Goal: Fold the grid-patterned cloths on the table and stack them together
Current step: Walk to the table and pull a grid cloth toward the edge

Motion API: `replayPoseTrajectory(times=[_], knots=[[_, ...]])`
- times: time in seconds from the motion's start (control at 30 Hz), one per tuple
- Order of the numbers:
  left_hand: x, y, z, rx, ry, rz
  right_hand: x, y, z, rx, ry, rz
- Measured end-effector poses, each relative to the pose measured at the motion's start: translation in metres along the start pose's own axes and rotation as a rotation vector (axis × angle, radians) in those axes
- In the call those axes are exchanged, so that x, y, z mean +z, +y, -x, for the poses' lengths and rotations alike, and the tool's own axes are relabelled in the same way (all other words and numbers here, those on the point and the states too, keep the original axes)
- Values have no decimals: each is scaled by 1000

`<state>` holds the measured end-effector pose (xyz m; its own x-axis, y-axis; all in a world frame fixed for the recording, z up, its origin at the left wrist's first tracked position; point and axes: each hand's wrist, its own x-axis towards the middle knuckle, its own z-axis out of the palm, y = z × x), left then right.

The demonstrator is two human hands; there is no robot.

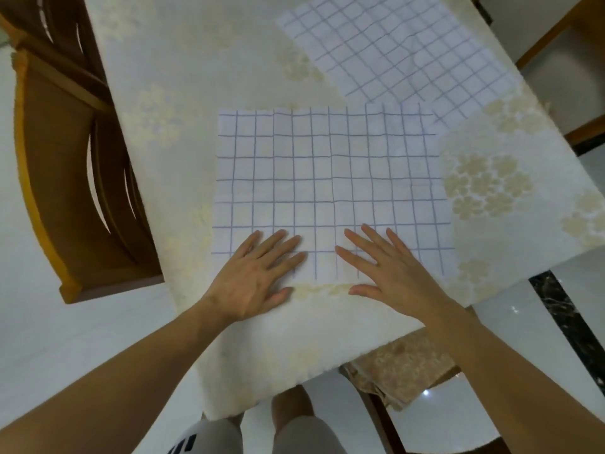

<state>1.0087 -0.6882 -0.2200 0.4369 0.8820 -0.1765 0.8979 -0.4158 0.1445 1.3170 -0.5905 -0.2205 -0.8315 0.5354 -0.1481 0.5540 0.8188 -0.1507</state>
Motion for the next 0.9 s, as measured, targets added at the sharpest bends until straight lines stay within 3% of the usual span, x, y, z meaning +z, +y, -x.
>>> replayPoseTrajectory(times=[0.47, 0.73, 0.9], knots=[[18, 1, -4, 15, 105, -74, 20, 9, -1, -121, 240, -21], [14, 5, -2, 4, 55, -49, 34, 1, -3, -111, 464, -12], [11, 22, -13, -104, 19, -37, 37, -7, -4, -50, 487, -96]])
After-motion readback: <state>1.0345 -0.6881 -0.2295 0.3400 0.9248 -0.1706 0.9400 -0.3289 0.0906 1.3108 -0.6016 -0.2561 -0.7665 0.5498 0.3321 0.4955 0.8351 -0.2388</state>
